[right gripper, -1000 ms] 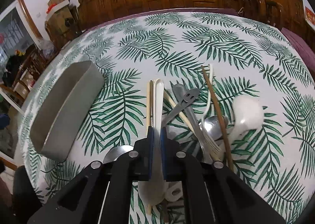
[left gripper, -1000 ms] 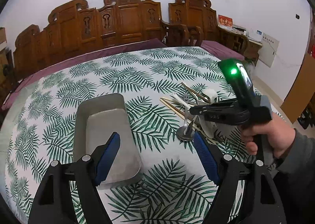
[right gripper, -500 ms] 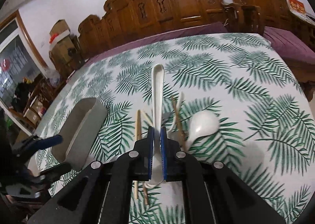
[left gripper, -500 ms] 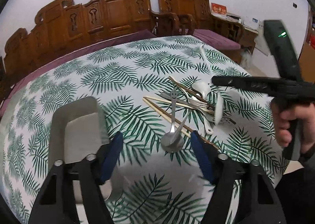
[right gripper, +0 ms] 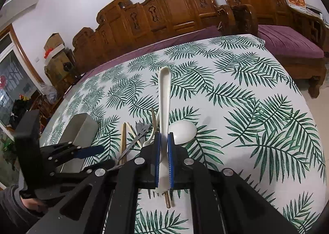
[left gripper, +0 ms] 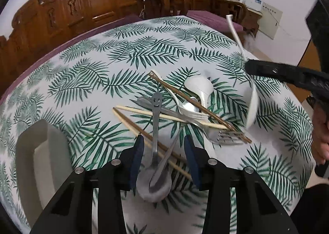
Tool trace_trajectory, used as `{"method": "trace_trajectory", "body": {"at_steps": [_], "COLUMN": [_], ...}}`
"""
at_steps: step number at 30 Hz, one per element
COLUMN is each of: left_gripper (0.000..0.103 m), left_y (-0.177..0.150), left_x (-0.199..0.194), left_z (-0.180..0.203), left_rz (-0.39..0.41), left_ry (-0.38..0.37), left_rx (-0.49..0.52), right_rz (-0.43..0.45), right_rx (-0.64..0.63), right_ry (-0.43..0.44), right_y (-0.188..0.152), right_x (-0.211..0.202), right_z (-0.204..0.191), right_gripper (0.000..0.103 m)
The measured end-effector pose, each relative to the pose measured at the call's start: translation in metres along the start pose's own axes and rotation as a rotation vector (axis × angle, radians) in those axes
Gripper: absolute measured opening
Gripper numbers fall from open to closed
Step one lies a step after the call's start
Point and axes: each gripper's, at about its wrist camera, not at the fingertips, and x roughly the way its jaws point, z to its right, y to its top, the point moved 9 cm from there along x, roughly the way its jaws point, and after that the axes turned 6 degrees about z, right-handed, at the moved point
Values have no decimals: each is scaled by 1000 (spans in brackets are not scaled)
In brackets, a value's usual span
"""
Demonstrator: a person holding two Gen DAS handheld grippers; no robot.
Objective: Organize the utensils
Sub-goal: 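Grasp a white plastic spoon with the right gripper while the left grasps the smiley-face metal spoon, then lift the smiley-face spoon with the left gripper while the right holds the white spoon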
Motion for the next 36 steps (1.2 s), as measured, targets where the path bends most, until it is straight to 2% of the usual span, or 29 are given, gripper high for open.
{"method": "trace_trajectory", "body": {"at_steps": [4,9,16,17,18,21,26,36], "left_gripper": [36,28,25,22,9,7,7,6], "left_y": [6,7,8,9,9,7,9,19], "left_x": [14,37,56,57,57,55,32,-25], "left_z": [-5,-11,-15,-15,-15,-17,-24,-34], "left_rz": [-21,-74,-100,-101,-101,-113,-60,100], "left_ry": [18,33,59,65,65,45,36,12], "left_rx": [-9,-15,19,29,33,15,-21,-84], "right_rz": [-2,-12,-21,-23,-25,-28,-24,-29], "right_rx": [-2,-10,-19,-20,-22,-28,-34,-66], "right_ry": [10,15,18,20,20,18,24,47], "right_y": [-1,-3,-5,-6,-6,-8,-7,-9], "right_x": [2,5,9,10,10,11,11,15], "right_z": [-4,-7,-11,-12,-13,-14,-19,-41], "right_gripper": [8,8,9,8,9,9,9,8]}}
